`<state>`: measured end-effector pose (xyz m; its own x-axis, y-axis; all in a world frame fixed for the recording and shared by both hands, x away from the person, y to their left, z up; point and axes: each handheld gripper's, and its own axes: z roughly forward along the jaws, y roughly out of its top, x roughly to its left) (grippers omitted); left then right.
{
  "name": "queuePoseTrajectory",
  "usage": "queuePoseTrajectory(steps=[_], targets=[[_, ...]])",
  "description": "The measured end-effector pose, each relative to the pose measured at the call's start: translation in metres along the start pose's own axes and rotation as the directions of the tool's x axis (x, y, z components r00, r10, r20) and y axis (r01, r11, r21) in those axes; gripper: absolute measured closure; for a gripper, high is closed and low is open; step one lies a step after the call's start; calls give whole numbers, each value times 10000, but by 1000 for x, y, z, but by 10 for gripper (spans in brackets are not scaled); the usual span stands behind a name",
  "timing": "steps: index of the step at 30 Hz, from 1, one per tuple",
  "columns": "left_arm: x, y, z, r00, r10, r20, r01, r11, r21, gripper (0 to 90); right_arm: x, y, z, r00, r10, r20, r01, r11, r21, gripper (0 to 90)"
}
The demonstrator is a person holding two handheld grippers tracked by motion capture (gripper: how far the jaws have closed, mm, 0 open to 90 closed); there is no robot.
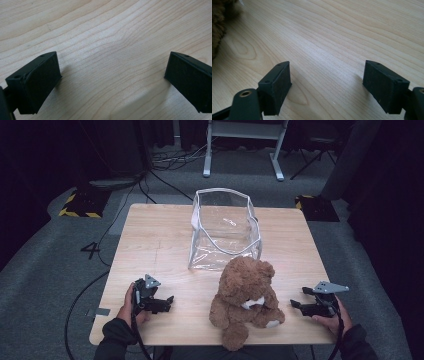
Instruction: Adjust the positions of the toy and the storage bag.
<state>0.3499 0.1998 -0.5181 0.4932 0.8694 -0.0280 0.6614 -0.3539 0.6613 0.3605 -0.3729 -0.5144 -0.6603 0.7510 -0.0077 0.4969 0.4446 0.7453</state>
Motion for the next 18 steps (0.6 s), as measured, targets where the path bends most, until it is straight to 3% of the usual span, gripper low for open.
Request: queuePoseTrajectory(steps=[5, 11, 13, 15, 18], targets=[[2, -1, -1, 9989, 387, 259, -387, 9992, 14, 5, 0, 0, 0, 10000, -1, 7, 2, 10000, -5, 227], [1, 0, -2, 9978, 520, 400, -528, 9985, 176, 6, 1, 0, 0, 10000, 12, 21, -12, 10000, -2, 227], [-3, 0, -7, 9949, 785, 637, -800, 9966, 206, 67, 1, 0, 0, 10000, 10, 14, -10, 10000, -2, 227], [-6, 1, -11, 9918, 977, 830, -987, 9951, 83, 225, 1, 0, 0, 10000, 11, 14, -11, 10000, -3, 227], [-13, 5, -17, 9888, 1146, 961, -1133, 9934, -188, 137, 1, 0, 0, 10000, 8, 15, -8, 10000, -3, 227]])
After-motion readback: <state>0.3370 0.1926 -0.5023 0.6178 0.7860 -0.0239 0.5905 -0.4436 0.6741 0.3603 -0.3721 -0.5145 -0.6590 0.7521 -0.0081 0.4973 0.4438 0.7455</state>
